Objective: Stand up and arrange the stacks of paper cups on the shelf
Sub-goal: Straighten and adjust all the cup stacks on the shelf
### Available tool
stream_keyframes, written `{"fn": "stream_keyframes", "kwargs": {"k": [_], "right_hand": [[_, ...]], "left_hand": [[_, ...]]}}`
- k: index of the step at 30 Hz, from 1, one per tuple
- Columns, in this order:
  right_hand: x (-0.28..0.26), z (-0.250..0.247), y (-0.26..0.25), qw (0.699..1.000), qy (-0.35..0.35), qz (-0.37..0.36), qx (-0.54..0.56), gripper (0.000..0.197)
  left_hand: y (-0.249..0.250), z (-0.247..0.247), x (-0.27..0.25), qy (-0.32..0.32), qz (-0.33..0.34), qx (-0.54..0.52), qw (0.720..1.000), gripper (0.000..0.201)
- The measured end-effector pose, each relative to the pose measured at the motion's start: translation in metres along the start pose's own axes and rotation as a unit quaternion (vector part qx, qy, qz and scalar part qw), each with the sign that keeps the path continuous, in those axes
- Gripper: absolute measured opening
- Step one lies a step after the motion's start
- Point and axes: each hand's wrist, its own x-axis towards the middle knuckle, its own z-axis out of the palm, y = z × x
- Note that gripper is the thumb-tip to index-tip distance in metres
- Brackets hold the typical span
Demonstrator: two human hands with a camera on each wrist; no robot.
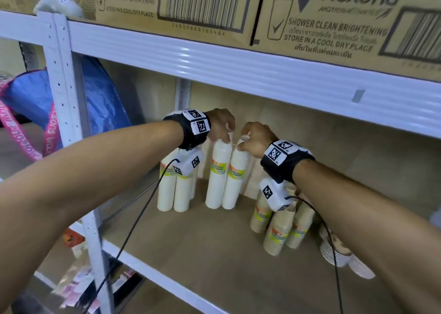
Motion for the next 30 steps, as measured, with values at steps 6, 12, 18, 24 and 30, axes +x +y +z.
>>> {"fn": "stream_keyframes", "kwargs": {"k": [6, 12, 18, 24, 30], "right_hand": [[0.019, 0.004, 0.029, 0.999, 0.016, 0.030, -0.007, 0.036], [0.038, 0.020, 0.051, 0.997, 0.020, 0.069, -0.004, 0.040], [0.054, 0.029, 0.063, 0.995, -0.013, 0.100, 0.007, 0.049], [0.066, 0.028, 0.064, 0.991, -0.045, 0.127, 0.021, 0.030], [0.075, 0.031, 0.060, 0.988, 0.005, 0.146, 0.055, 0.030]], "left_hand": [[0.009, 0.023, 0.037, 0.034, 0.028, 0.004, 0.999, 0.042], [0.006, 0.046, 0.064, 0.038, 0.023, -0.036, 0.998, 0.041], [0.004, 0.060, 0.076, 0.020, -0.004, -0.091, 0.996, 0.041], [0.004, 0.062, 0.081, 0.021, -0.033, -0.102, 0.994, 0.046], [0.012, 0.056, 0.077, 0.034, -0.043, -0.100, 0.993, 0.033]]}}
